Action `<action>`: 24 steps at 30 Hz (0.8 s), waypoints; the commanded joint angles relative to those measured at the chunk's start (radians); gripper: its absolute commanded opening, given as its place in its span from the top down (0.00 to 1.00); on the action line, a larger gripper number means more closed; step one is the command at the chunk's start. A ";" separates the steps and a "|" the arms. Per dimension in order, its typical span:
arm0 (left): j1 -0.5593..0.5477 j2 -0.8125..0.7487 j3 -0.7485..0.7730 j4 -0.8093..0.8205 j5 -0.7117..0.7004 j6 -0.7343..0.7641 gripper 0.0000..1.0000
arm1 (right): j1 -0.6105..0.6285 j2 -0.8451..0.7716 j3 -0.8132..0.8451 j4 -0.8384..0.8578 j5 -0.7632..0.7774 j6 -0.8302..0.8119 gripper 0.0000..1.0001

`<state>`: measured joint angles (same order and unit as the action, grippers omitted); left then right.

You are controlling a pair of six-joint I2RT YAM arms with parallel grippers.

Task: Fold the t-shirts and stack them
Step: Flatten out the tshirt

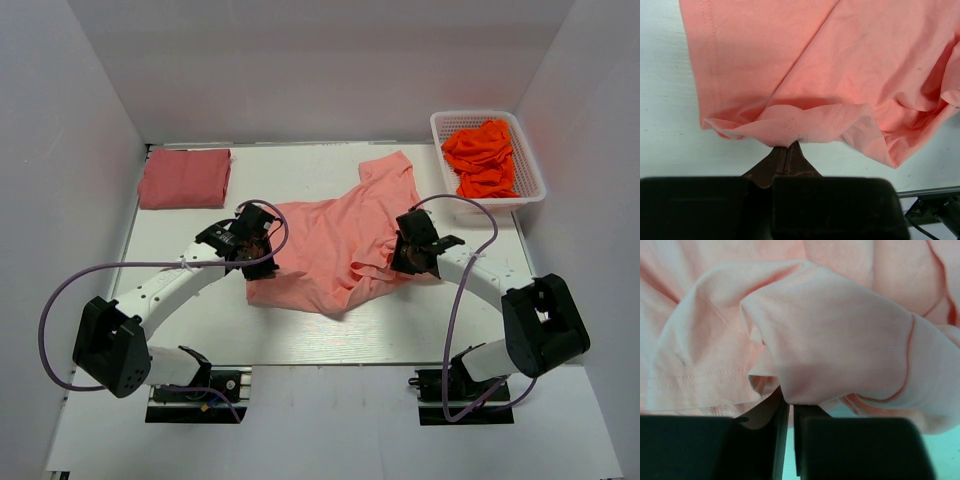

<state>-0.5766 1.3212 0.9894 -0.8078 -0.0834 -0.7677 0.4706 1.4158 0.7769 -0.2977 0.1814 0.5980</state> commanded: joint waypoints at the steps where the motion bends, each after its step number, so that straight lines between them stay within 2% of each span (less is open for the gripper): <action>1: 0.004 -0.019 0.005 0.009 -0.010 -0.002 1.00 | -0.006 -0.020 0.035 0.034 0.035 0.036 0.90; 3: 0.004 -0.019 0.005 0.009 -0.010 -0.002 1.00 | -0.006 -0.018 0.044 0.019 0.046 0.045 0.92; 4: 0.004 -0.019 0.005 0.009 -0.010 -0.002 1.00 | -0.006 -0.020 0.056 0.012 0.047 0.043 0.98; 5: 0.004 -0.019 0.005 0.009 -0.019 -0.002 1.00 | -0.006 -0.021 0.064 -0.010 0.047 0.043 1.00; 8: 0.004 -0.019 0.040 -0.013 -0.045 -0.002 1.00 | -0.004 -0.050 0.110 -0.102 0.056 0.036 1.00; 11: 0.004 -0.040 0.104 -0.045 -0.130 0.007 1.00 | -0.004 -0.121 0.197 -0.191 0.105 -0.010 1.00; 16: 0.004 -0.059 0.318 -0.090 -0.312 0.028 1.00 | -0.016 -0.228 0.430 -0.381 0.359 -0.069 1.00; 17: 0.004 -0.059 0.353 -0.103 -0.359 0.037 1.00 | -0.018 -0.235 0.544 -0.402 0.421 -0.076 1.00; 18: 0.004 -0.059 0.417 -0.103 -0.378 0.048 1.00 | -0.027 -0.238 0.580 -0.440 0.453 -0.084 1.00; 19: 0.004 -0.059 0.446 -0.116 -0.398 0.057 1.00 | -0.030 -0.238 0.613 -0.451 0.540 -0.089 1.00; 22: 0.004 -0.077 0.557 -0.143 -0.472 0.077 1.00 | -0.049 -0.250 0.752 -0.434 0.602 -0.145 1.00; 24: 0.004 -0.105 0.644 -0.166 -0.553 0.093 1.00 | -0.053 -0.262 0.862 -0.402 0.712 -0.222 1.00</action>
<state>-0.5770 1.2900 1.5345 -0.9226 -0.4763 -0.7143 0.4301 1.1725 1.5223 -0.6891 0.6682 0.4885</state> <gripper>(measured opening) 0.022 0.010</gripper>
